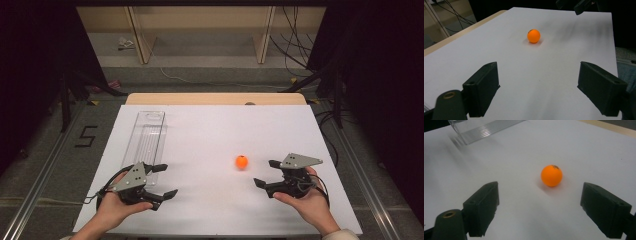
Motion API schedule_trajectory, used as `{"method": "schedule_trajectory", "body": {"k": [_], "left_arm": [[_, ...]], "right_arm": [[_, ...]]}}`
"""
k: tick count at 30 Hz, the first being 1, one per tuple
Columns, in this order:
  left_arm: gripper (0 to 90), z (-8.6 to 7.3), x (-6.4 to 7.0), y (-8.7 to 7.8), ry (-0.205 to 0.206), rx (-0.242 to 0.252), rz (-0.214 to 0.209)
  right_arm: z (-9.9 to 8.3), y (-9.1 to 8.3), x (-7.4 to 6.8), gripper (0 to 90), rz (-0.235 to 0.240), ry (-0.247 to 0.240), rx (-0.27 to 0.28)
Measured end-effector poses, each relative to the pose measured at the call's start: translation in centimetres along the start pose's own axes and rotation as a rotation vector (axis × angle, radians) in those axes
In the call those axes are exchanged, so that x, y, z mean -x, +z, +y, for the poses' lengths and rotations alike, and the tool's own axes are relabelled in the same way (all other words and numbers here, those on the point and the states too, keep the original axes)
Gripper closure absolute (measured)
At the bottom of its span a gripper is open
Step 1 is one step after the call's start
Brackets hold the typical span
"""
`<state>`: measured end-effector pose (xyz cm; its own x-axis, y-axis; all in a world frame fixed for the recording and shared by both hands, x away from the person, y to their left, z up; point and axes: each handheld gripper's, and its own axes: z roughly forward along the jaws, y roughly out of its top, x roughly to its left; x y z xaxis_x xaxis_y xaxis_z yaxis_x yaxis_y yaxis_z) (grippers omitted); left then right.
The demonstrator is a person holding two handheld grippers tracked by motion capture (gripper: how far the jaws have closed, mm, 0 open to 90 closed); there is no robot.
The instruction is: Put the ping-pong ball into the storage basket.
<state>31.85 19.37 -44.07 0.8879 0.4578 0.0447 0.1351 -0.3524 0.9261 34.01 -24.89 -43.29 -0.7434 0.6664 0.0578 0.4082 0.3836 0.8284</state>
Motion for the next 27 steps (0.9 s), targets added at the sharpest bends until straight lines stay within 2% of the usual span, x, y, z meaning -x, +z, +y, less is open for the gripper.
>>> {"method": "schedule_trajectory", "body": {"k": [16,27], "left_arm": [[16.9,0.0,0.1,0.0,-0.001,0.004,-0.002],[17.2,0.1,0.2,0.0,0.002,0.007,-0.012]], "right_arm": [[0.1,0.4,0.1,16.4,-0.023,-0.016,0.003],[0.4,1.5,0.5,16.3,-0.026,-0.007,-0.001]]}}
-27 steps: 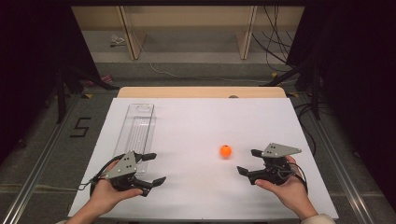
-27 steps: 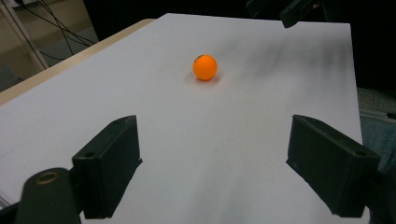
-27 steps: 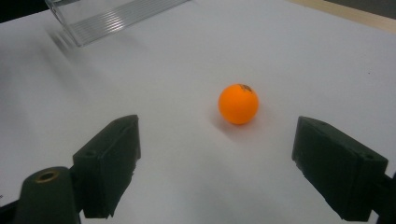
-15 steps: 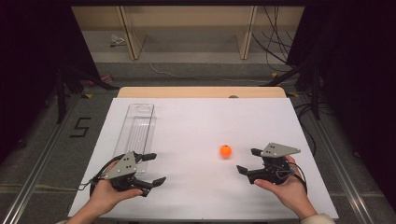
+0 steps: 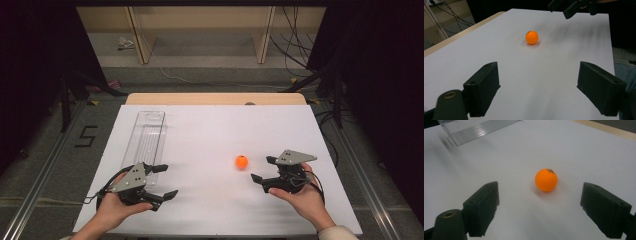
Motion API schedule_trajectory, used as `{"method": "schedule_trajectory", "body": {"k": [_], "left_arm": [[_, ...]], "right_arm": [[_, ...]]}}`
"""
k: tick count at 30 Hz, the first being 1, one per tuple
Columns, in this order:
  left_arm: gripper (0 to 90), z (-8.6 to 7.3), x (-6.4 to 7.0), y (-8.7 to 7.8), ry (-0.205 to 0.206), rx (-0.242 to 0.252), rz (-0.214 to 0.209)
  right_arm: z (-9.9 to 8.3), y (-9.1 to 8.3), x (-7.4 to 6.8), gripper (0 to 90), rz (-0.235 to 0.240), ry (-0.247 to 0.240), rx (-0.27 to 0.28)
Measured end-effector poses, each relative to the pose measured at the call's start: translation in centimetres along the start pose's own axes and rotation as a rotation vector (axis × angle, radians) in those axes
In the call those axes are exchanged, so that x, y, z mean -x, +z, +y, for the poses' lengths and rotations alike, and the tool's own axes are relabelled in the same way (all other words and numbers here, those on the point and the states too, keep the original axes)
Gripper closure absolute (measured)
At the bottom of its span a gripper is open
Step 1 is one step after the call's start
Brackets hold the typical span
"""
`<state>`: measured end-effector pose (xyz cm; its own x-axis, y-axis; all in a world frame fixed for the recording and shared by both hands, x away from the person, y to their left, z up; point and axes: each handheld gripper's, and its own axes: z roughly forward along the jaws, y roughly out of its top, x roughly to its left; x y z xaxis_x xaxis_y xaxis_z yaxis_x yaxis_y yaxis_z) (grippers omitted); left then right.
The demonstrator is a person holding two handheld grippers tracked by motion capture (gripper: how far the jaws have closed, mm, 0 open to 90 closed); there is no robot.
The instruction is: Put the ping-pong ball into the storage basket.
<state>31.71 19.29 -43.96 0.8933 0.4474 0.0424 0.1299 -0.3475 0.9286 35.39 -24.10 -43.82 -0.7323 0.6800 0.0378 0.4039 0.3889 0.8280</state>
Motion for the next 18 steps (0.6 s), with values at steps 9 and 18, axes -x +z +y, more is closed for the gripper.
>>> {"method": "schedule_trajectory", "body": {"k": [9,18], "left_arm": [[17.5,0.0,0.0,0.0,0.001,0.001,-0.003],[18.1,0.1,0.1,0.0,0.007,0.003,-0.006]], "right_arm": [[0.3,0.8,0.4,16.4,0.007,0.006,-0.007],[0.9,1.9,0.9,16.4,0.006,0.009,-0.017]]}}
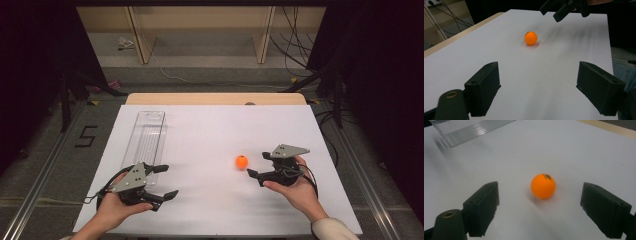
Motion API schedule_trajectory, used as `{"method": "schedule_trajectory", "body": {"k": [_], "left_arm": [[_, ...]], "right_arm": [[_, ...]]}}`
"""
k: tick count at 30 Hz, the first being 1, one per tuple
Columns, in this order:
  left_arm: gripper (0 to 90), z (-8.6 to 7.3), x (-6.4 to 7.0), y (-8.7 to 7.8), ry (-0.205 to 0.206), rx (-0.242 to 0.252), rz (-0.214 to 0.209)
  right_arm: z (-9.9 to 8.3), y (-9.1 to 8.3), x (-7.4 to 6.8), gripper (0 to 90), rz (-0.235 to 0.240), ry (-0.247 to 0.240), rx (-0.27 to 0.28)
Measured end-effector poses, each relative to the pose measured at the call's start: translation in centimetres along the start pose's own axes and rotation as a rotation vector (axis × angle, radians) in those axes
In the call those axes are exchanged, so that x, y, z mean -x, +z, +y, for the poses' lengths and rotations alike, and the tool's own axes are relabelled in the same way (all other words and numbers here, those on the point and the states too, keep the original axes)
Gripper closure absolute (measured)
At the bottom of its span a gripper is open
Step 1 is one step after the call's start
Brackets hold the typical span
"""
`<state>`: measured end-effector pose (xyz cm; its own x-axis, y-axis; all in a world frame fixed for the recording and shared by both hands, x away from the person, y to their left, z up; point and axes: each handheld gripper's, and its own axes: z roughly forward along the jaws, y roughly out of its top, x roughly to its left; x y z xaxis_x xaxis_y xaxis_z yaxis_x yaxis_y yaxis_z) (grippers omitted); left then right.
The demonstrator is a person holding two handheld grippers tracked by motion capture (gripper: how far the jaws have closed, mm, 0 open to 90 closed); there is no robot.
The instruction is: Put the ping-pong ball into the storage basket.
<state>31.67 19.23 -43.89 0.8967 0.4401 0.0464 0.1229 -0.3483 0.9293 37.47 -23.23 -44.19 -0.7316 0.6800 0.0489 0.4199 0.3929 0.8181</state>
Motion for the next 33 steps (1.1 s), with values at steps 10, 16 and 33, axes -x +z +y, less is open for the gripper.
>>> {"method": "schedule_trajectory", "body": {"k": [10,16,33], "left_arm": [[18.1,0.0,0.0,0.0,0.002,0.002,0.000],[18.1,0.1,0.1,0.0,0.000,0.003,0.001],[19.4,0.1,0.1,0.0,0.005,0.003,-0.009]], "right_arm": [[0.5,1.4,0.4,16.4,-0.005,0.008,-0.020],[0.7,2.1,0.6,16.4,-0.008,0.011,-0.031],[1.4,5.0,0.6,16.4,0.006,-0.007,-0.078]]}}
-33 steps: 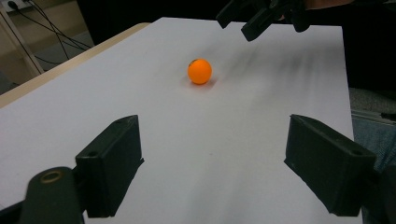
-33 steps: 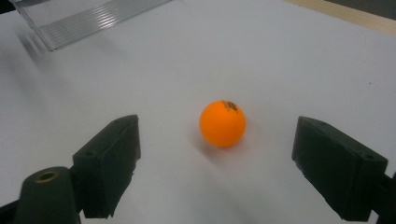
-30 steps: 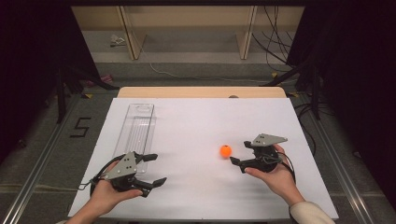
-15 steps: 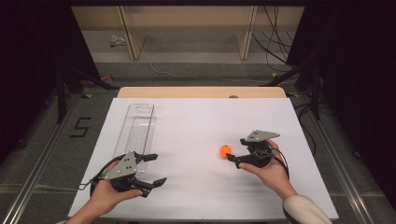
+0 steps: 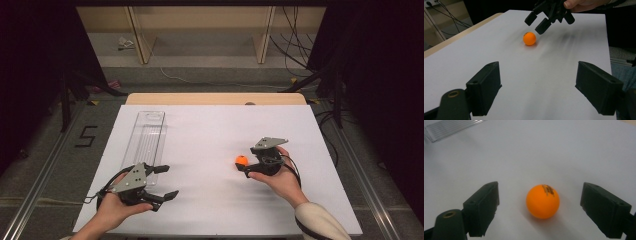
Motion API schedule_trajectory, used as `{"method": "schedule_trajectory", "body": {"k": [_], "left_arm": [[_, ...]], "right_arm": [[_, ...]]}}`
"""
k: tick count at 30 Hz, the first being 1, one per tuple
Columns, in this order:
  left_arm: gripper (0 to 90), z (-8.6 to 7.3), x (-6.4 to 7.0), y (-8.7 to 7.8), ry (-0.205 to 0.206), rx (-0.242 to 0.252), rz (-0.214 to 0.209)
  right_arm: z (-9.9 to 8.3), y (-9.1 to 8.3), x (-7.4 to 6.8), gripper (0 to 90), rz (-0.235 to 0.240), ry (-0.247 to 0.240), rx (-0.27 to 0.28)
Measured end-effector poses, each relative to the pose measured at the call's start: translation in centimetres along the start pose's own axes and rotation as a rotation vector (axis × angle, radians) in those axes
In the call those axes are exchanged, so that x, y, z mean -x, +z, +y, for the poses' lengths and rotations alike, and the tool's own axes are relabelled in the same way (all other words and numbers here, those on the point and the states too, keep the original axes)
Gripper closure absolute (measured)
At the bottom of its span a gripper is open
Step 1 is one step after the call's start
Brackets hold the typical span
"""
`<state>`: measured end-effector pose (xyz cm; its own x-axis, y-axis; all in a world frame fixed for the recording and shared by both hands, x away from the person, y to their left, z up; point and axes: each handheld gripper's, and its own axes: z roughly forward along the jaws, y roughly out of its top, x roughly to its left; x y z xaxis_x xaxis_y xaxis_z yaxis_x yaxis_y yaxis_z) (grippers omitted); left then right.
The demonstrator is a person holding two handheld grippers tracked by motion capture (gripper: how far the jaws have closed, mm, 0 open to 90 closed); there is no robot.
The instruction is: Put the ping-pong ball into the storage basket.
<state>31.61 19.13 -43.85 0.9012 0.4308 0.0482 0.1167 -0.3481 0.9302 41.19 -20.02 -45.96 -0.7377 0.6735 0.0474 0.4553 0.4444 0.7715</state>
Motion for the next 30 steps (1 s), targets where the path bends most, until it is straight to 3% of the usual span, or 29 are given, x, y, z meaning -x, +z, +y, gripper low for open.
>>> {"method": "schedule_trajectory", "body": {"k": [30], "left_arm": [[19.1,0.0,-0.1,0.0,0.001,0.005,0.000]], "right_arm": [[0.4,3.2,0.7,19.2,0.027,0.000,-0.080]]}}
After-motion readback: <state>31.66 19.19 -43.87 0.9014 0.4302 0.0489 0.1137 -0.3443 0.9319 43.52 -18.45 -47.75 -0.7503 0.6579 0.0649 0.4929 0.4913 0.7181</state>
